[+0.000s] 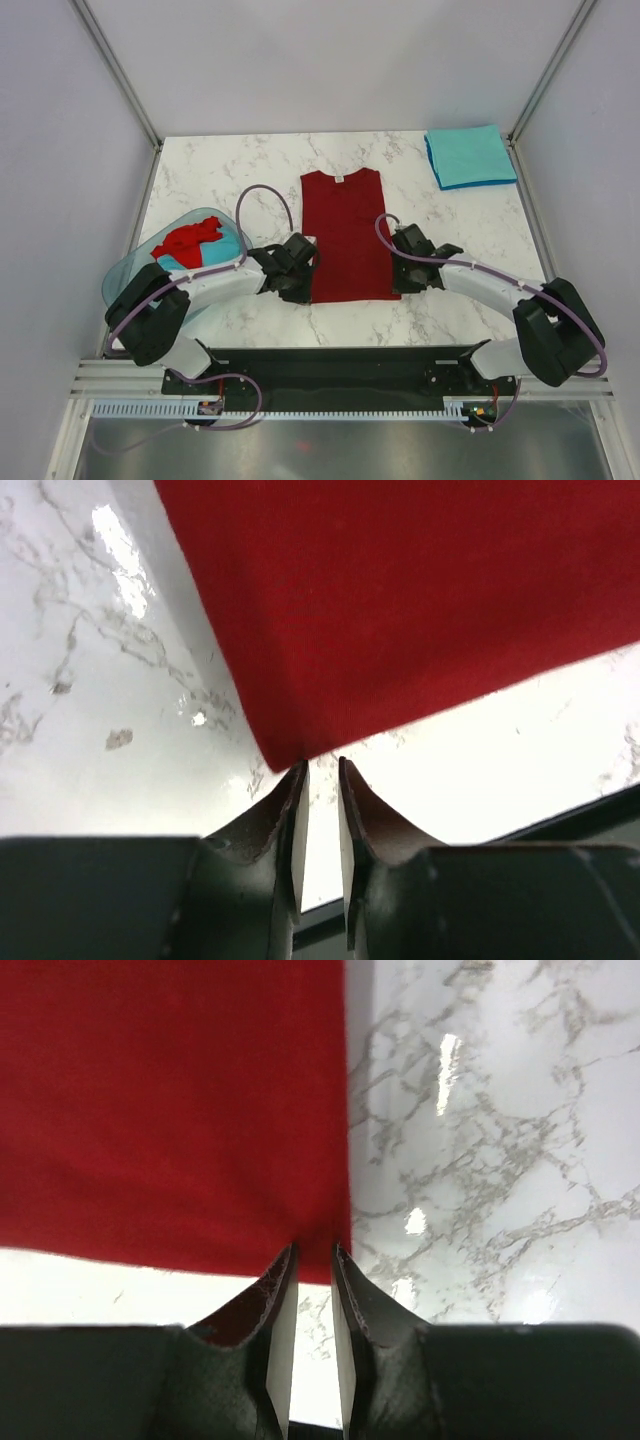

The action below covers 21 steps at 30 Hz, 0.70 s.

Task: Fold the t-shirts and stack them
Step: Fold the tshirt

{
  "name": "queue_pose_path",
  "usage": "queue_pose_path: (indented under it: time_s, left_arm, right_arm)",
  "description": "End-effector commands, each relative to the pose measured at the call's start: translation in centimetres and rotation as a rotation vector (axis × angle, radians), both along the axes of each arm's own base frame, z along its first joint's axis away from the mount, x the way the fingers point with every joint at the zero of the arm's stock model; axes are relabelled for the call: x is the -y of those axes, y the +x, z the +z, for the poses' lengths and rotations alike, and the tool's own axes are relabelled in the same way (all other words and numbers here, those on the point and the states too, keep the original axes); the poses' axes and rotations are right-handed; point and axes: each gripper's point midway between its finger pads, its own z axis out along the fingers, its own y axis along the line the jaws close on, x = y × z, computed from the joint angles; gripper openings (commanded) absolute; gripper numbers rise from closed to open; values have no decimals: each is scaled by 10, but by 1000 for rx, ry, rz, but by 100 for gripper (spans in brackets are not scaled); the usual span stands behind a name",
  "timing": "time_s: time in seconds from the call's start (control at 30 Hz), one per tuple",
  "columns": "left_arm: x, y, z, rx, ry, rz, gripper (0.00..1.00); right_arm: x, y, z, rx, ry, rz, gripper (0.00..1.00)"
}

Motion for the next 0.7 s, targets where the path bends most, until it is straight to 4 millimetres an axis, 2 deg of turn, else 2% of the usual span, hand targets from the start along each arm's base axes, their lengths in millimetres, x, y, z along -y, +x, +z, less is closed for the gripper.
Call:
queue_pose_path:
  time_s: [0.0, 0.03, 0.13, 0.3, 0.37, 0.53, 0.63, 0.67]
  left_arm:
    - [1, -5, 26, 8, -56, 11, 26]
    - [5, -4, 37, 26, -88, 9, 27]
    - [9, -1, 54, 41, -151, 10, 31]
    - [-3, 2, 54, 15, -182, 30, 33]
    - [-7, 1, 53, 10, -191, 22, 33]
    - [-21, 2, 47, -10, -228, 41, 35]
    - [-19, 4, 53, -19, -319, 41, 36]
    - [-24, 1, 47, -29, -312, 52, 36]
  right_arm:
    - [-29, 16, 42, 88, 98, 12, 27]
    - [-43, 17, 52, 105, 127, 38, 24]
    - [-74, 14, 61, 103, 192, 67, 17]
    - [-114, 7, 56, 100, 236, 119, 15]
    - [-120, 5, 42, 80, 225, 122, 16]
    - [-117, -6, 5, 24, 153, 129, 16]
    - [-119, -8, 3, 21, 146, 139, 16]
    - [-119, -8, 5, 24, 149, 140, 16]
